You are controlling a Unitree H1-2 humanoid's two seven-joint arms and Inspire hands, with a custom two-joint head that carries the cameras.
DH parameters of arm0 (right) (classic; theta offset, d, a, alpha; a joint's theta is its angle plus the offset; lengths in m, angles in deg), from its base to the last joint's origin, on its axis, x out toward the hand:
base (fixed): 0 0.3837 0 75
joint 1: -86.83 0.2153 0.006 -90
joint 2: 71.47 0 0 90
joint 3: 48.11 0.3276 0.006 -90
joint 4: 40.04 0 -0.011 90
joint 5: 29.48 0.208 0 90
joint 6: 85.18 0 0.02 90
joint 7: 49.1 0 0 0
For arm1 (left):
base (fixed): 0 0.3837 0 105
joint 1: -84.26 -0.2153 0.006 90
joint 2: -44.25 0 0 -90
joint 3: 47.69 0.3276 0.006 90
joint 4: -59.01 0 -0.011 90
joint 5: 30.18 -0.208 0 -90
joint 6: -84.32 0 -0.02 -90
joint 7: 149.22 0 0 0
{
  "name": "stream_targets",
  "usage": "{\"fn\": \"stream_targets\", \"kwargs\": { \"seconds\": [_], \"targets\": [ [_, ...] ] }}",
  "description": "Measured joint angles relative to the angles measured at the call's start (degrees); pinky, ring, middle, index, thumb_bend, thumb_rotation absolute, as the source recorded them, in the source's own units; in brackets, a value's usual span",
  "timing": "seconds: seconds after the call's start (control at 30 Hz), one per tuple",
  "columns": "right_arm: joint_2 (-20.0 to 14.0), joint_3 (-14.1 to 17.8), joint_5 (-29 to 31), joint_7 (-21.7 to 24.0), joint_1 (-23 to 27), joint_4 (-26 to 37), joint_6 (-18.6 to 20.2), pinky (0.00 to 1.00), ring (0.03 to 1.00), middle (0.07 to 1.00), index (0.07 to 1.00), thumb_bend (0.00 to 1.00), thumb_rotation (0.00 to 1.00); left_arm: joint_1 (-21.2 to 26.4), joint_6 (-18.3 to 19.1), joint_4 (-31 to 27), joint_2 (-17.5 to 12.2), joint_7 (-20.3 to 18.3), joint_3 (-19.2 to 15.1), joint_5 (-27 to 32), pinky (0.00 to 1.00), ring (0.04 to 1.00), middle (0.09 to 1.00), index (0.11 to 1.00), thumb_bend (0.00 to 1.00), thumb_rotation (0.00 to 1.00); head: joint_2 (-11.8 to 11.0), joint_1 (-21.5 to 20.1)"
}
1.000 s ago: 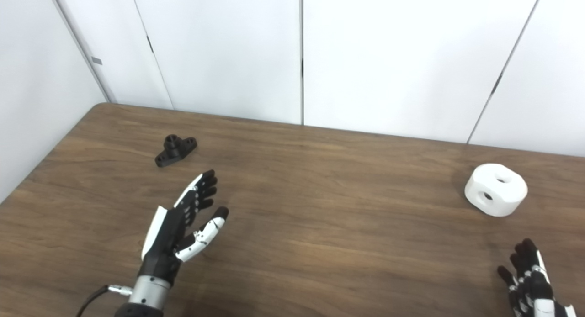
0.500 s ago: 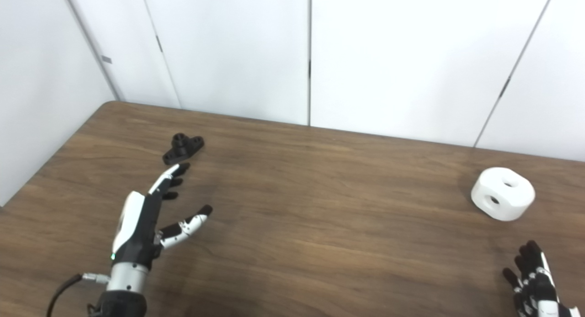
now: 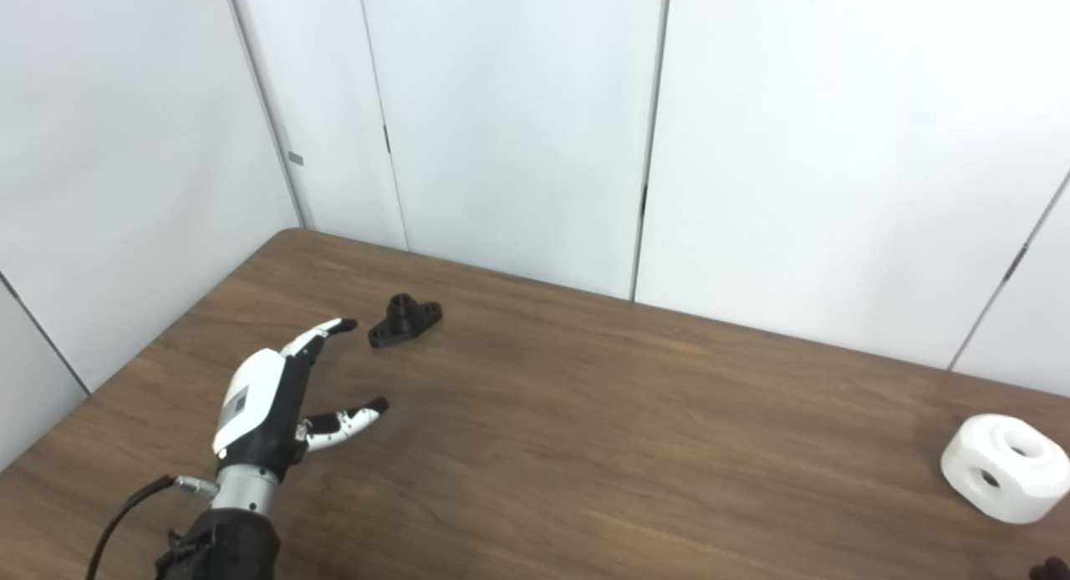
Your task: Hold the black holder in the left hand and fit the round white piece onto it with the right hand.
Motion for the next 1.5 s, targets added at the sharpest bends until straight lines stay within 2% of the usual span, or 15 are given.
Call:
{"fn": "stream_targets", "kwargs": {
  "seconds": [0.07,0.27,0.43,0.63,0.8,1.0,1.13,1.5],
  "targets": [
    [0.05,0.15,-0.39,-0.10,0.03,-0.18,-0.06,1.00,1.000,0.980,0.981,0.54,1.00,0.58,0.01,1.22,-1.19,0.17,-0.11,-0.13,0.78,0.909,0.887,0.837,0.74,0.16,-0.27,-0.09],
    [0.07,0.18,-1.26,-0.17,0.07,-0.43,-0.73,1.00,1.000,0.978,0.976,0.52,1.00,3.90,0.59,5.42,-3.86,0.43,0.14,-1.42,0.84,0.922,0.892,0.832,0.74,0.22,-0.18,-0.44],
    [0.20,0.26,-1.25,-0.21,0.11,-0.37,-0.72,1.00,1.000,0.976,0.980,0.53,1.00,7.41,1.37,9.39,-4.65,0.58,0.93,-3.00,0.89,0.937,0.901,0.832,0.76,0.29,0.17,-1.05],
    [0.30,0.36,-1.22,-0.24,0.12,-0.33,-0.71,1.00,0.998,0.976,0.982,0.52,1.00,9.86,2.66,13.08,-5.88,0.59,1.38,-3.25,0.91,0.941,0.897,0.817,0.81,0.33,0.44,-1.14],
    [0.31,0.40,-1.27,-0.22,0.07,-0.34,-0.72,1.00,0.992,0.975,0.975,0.54,1.00,13.63,3.35,18.69,-6.44,1.74,1.17,-2.11,0.86,0.899,0.871,0.790,0.84,0.28,0.61,-1.85],
    [0.31,0.27,-1.39,-0.14,0.06,-0.21,-0.71,1.00,1.000,0.988,0.987,0.55,1.00,17.30,5.06,25.39,-6.99,2.86,2.19,-1.62,0.91,0.899,0.864,0.778,0.84,0.28,0.61,-1.85],
    [-0.15,-0.17,-0.97,0.70,0.05,-0.15,-0.66,1.00,1.000,1.000,1.000,0.54,1.00,19.12,7.10,27.63,-7.26,3.12,3.02,-1.47,0.91,0.901,0.865,0.771,0.83,0.29,0.88,-2.20],
    [-0.11,-0.16,-0.25,1.35,-0.01,-0.19,-0.69,1.00,1.000,1.000,1.000,0.53,1.00,21.67,9.54,31.70,-7.72,4.08,4.92,0.19,0.91,0.913,0.879,0.780,0.85,0.29,0.96,-2.55]
  ]
}}
